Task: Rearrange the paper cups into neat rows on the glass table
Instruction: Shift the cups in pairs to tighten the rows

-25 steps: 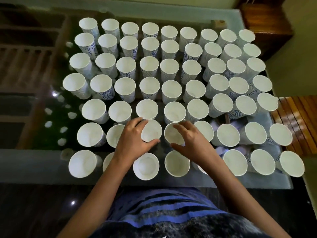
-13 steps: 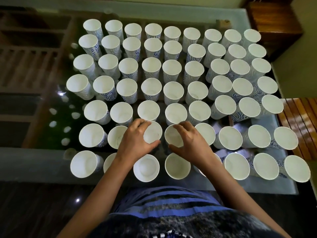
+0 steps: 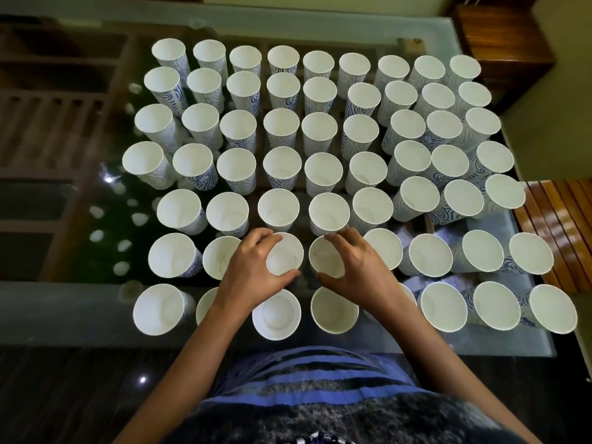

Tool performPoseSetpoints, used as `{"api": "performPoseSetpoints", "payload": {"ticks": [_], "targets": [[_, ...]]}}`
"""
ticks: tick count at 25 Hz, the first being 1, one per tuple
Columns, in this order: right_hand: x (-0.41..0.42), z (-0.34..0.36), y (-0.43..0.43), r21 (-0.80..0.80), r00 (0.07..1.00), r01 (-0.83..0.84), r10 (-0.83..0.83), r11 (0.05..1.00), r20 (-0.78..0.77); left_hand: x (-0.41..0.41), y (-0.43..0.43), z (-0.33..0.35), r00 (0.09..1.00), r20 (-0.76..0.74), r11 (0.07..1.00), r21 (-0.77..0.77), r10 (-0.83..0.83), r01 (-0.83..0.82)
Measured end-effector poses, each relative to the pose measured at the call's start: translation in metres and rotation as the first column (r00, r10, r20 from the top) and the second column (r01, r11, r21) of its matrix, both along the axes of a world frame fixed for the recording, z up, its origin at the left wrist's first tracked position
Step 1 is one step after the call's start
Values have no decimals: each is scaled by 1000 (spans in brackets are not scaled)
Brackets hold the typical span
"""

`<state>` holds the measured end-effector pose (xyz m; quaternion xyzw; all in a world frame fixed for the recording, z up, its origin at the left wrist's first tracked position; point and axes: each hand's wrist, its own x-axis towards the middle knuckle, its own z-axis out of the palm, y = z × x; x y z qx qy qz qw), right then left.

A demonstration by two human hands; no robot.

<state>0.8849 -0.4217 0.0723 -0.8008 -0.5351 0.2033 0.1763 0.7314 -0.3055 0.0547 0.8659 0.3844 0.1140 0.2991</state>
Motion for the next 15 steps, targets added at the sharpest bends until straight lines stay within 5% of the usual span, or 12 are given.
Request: {"api": "performPoseSetpoints", "payload": {"ticks": [8,15], "targets": [[20,11,-14,79,993,112,-109,991,-46,11,-4,6,998,58,999,34,-29,27],[58,6,-44,-36,992,122,-121,992,31,37,-24,6,954,-30,954,0,-299,299]]}}
